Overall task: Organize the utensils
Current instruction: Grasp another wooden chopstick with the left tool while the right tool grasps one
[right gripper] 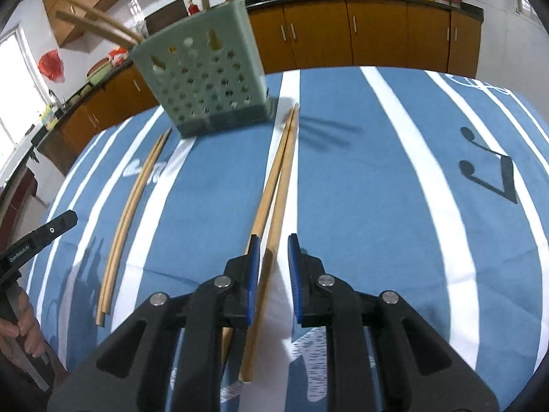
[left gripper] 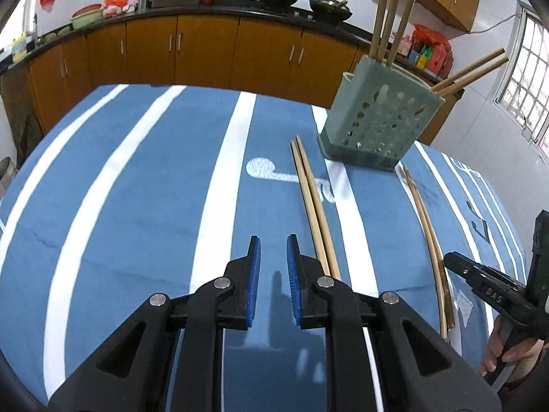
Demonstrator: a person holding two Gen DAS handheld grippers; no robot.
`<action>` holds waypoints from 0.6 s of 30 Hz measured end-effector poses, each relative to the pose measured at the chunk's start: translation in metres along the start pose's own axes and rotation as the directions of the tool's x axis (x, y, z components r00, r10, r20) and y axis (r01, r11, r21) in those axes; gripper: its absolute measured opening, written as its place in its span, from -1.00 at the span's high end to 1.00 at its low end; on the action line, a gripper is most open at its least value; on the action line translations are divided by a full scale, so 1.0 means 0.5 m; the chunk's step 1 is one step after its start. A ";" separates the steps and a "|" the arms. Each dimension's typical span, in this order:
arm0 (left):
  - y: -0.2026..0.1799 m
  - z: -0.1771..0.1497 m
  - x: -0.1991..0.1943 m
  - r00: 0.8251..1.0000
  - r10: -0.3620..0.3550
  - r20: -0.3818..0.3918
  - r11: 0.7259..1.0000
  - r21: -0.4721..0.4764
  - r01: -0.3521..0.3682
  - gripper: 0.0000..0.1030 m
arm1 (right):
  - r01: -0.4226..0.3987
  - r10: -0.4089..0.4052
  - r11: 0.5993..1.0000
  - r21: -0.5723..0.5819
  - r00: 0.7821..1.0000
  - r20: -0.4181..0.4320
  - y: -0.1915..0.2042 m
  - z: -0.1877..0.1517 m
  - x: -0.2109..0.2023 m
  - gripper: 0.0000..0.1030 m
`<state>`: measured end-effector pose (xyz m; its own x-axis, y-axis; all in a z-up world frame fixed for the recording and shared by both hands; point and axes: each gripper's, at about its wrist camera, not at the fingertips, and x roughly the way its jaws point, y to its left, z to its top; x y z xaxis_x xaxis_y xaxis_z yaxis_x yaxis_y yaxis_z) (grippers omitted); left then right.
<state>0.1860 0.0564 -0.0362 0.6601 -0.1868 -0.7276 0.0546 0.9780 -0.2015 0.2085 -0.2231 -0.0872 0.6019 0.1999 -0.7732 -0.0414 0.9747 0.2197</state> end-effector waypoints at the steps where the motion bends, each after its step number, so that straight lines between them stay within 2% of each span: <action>1: -0.001 -0.002 0.002 1.000 -0.002 -0.004 1.000 0.001 0.002 0.68 | 0.005 -0.005 1.000 -0.006 1.000 -0.006 0.003 -0.002 0.004 0.66; 7: -0.010 -0.013 0.019 0.999 -0.020 -0.030 1.000 0.005 0.021 0.68 | 0.071 -0.070 0.997 -0.037 0.997 0.014 0.001 0.000 0.003 0.82; 13: -0.026 -0.024 0.031 0.997 -0.054 -0.055 0.998 0.017 0.055 0.68 | 0.170 -0.173 0.982 0.078 0.984 0.038 -0.066 0.017 -0.001 0.84; 18: -0.042 -0.033 0.044 0.994 -0.075 -0.080 0.996 0.035 0.078 0.68 | 0.184 -0.189 0.977 0.106 0.981 0.043 -0.093 0.019 -0.005 0.84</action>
<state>0.1871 0.0300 -0.0586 0.5922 -0.2668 -0.7603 0.1326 0.9630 -0.2346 0.2163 -0.2699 -0.0898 0.6322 0.0073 -0.7747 0.1550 0.9785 0.1358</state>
